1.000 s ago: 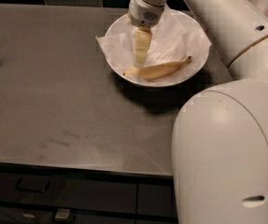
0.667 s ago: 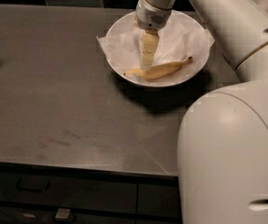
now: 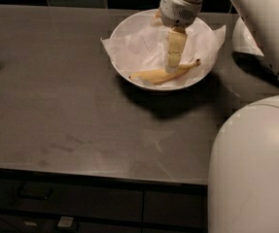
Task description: Pick banana from white bowl
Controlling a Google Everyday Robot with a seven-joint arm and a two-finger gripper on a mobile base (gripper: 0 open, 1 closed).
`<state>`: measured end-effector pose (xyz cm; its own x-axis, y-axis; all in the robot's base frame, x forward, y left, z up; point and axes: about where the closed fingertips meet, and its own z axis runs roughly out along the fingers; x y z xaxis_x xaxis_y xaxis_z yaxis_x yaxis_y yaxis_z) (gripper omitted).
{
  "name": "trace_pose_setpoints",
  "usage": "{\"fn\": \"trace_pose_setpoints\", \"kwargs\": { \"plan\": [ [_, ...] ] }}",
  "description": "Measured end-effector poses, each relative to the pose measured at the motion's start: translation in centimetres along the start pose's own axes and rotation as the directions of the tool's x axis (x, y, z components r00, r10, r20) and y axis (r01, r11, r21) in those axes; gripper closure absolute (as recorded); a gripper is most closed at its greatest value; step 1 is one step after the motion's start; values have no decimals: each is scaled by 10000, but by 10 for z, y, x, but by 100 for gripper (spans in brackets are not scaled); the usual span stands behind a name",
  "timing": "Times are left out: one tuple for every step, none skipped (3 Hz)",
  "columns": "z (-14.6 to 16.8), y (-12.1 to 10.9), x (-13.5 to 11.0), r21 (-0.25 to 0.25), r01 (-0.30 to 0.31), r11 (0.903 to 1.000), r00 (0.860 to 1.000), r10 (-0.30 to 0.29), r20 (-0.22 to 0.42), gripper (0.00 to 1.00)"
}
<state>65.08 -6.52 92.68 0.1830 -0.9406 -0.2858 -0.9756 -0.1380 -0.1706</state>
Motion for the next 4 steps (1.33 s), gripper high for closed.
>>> {"fn": "trace_pose_setpoints", "kwargs": {
  "plan": [
    [0, 0, 0, 9, 5, 10000, 10000, -5, 4, 0],
    [17, -14, -5, 175, 183, 9997, 9993, -188, 316, 0],
    [38, -22, -8, 164, 387, 9991, 9969, -397, 673, 0],
    [57, -22, -11, -234, 655, 9976, 9932, -629, 980, 0]
  ]
}}
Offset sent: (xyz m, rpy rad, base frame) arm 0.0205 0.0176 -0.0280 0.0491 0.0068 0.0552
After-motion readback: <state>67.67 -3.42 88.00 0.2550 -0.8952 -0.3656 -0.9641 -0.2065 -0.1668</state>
